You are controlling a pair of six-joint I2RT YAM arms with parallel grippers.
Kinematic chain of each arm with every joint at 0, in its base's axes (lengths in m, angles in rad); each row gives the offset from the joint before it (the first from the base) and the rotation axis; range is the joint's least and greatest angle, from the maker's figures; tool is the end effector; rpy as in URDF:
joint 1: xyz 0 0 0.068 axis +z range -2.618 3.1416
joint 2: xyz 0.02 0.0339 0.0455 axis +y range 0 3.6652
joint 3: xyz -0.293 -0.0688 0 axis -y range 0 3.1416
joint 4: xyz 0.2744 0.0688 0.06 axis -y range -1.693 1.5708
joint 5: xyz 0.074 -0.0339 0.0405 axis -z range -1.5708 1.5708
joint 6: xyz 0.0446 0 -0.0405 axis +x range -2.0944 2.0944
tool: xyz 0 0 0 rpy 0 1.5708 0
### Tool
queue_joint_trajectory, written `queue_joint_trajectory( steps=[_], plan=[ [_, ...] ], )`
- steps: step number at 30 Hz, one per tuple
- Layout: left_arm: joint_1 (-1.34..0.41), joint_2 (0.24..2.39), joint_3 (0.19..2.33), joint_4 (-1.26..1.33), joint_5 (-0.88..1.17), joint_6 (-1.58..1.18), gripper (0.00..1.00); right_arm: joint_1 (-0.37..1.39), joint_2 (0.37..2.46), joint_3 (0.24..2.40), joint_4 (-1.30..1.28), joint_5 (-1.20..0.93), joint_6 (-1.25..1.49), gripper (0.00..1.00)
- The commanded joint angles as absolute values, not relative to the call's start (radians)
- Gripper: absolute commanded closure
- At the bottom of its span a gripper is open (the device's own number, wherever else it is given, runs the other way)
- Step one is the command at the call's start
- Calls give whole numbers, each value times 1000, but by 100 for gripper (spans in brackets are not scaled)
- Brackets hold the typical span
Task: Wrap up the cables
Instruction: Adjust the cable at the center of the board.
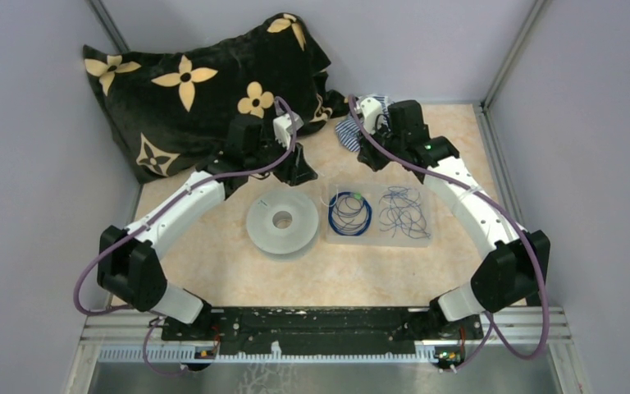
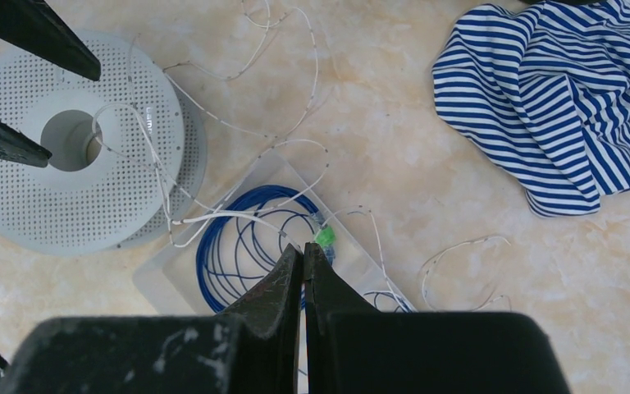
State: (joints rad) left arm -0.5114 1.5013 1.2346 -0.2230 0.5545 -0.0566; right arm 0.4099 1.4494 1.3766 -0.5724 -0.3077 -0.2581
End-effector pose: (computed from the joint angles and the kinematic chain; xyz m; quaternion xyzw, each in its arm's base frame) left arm 0.3190 -0.2059 0.3387 0.3231 0.7717 -0.3640 0.4094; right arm 0.3208 0.1541 0.3742 -0.3545 0.8129 0.1702 0.4295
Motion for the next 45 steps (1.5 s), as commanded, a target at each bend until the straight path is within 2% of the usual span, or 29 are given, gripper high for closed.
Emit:
queue_joint_trajectory(
  steps=[1, 18, 25, 28, 31, 40, 45],
  plan=[
    [-522, 1449, 1213, -185, 534, -36, 43, 418, 1450, 1437, -547, -296, -239, 100],
    [-532, 1508, 1169, -105, 592, -125, 43, 419, 1462, 1476, -555, -330, -223, 100],
    [-534, 1580, 1233, -110, 582, -96, 43, 418, 1460, 1474, -561, -350, -221, 100],
    [-534, 1596, 1254, -109, 585, -85, 46, 419, 1457, 1471, -563, -351, -221, 100],
    [-535, 1601, 1258, -93, 591, -79, 56, 419, 1458, 1462, -562, -343, -225, 100],
    [-532, 1592, 1244, -62, 639, -58, 100, 418, 1498, 1510, -572, -265, -230, 100],
    [-531, 1578, 1275, -61, 642, -66, 100, 398, 1577, 1596, -592, -177, -235, 100]
  ],
)
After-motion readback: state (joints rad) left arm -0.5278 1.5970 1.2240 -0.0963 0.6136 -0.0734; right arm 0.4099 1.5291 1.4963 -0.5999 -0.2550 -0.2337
